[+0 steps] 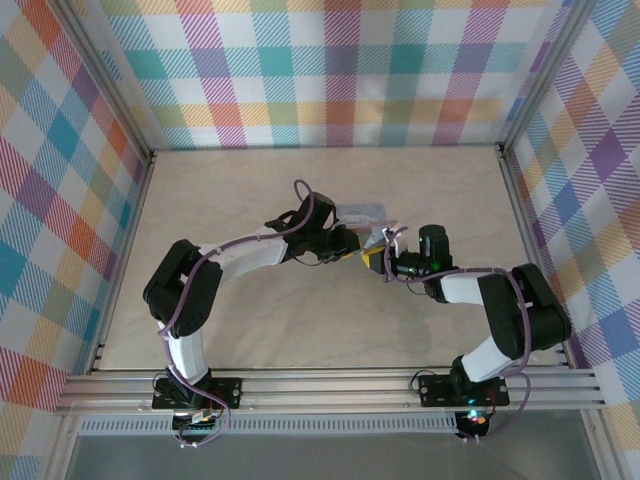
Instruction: Unlock the padlock with the key
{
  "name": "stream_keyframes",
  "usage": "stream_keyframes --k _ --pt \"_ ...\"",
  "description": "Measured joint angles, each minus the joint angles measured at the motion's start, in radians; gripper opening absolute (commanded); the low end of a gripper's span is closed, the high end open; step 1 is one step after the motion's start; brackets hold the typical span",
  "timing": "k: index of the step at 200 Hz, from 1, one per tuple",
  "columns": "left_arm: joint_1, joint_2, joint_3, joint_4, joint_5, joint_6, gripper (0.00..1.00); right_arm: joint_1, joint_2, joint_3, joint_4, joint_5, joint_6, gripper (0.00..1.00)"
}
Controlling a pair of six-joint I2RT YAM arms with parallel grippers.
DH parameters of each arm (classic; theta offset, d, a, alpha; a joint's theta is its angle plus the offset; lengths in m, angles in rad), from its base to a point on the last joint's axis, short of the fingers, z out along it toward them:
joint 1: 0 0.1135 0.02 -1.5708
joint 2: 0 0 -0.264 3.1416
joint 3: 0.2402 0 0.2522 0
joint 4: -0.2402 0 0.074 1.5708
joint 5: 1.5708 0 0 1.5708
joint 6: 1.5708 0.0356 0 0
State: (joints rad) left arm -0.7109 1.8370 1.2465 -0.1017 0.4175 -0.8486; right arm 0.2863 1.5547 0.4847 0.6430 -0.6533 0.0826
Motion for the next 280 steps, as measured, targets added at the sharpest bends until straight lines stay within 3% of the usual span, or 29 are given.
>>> stream_keyframes --k 248,280 --pt "0.012 0.044 0.015 0.082 -0.018 -0.004 0.04 0.004 0.04 0.077 -0.02 0.044 0.093 0.01" --pt "0.011 0.069 0.015 0.092 0.003 -0.017 0.11 0.005 0.043 0.047 -0.015 0.068 0.114 0.01"
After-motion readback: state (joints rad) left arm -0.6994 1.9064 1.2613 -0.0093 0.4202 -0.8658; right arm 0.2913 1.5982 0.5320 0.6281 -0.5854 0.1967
